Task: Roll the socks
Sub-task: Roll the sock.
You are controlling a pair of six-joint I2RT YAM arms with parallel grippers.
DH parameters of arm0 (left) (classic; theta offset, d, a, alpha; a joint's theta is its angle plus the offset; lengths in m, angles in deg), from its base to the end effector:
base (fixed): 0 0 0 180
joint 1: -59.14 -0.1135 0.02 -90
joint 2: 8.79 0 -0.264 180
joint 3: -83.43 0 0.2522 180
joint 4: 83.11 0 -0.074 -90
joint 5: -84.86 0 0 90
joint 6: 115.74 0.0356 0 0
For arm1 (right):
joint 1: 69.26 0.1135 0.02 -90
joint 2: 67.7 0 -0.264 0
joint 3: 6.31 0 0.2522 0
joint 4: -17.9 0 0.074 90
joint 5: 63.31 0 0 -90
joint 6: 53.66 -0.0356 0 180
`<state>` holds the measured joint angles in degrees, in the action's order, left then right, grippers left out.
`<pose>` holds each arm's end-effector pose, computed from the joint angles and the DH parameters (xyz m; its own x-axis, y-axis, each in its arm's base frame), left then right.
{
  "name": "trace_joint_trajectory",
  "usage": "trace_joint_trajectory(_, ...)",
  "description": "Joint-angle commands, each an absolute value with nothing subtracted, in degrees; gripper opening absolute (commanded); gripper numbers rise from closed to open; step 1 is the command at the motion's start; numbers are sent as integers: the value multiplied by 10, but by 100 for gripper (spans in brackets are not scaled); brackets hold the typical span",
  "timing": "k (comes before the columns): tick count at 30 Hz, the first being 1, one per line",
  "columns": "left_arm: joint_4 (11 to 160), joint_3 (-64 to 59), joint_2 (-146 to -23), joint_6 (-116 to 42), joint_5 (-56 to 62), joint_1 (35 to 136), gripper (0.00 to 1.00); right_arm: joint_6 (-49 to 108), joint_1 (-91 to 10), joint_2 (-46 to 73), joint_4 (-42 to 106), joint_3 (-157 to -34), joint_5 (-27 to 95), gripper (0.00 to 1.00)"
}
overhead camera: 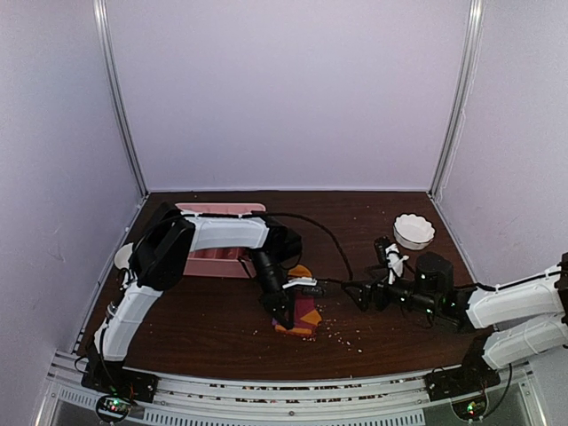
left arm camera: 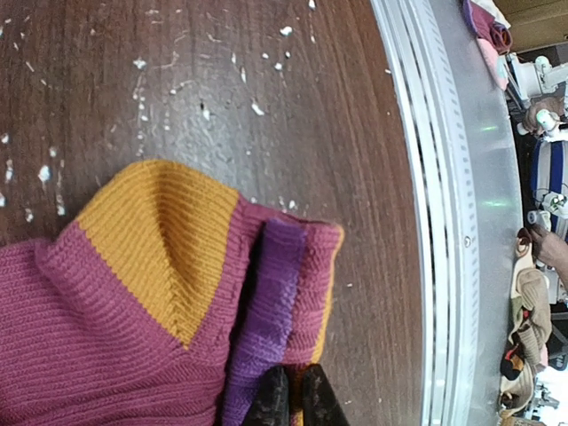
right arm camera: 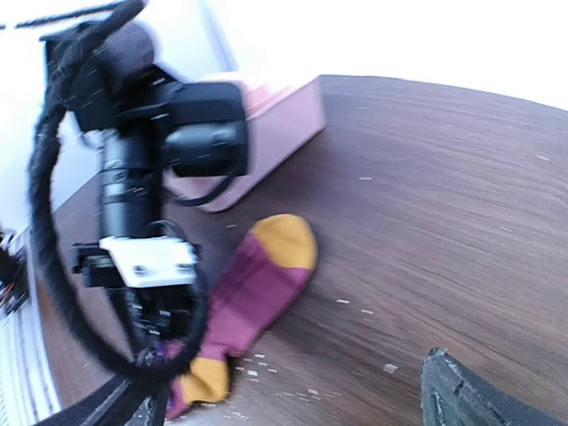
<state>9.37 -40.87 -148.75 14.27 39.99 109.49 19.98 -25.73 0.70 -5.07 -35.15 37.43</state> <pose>0.2628 -0.3567 0.1188 -0.1929 0.9436 -0.2690 0.7365 -0.0419 -0.6751 0.1562 0.1575 0.1672 -0.4257 -0.0227 -0.9046 -0.7152 0.6208 0.3210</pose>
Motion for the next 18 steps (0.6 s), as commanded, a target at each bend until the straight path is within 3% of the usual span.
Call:
trace_joint_trajectory(1, 68, -405, -1512, 154, 367, 1096, 9, 132, -271, -70, -42, -315, 243, 100)
trace_joint_trajectory(7, 45, -443, -1547, 137, 385, 1094, 10, 212, -233, -95, 6, -321, 329, 99)
trace_joint_trajectory(13, 5, -511, -1606, 84, 418, 1073, 10, 339, -76, -94, 71, -318, 236, 100)
trace_joint_trajectory(18, -33, -552, -1636, 75, 430, 1067, 11, 399, 27, -25, 109, -363, 166, 99)
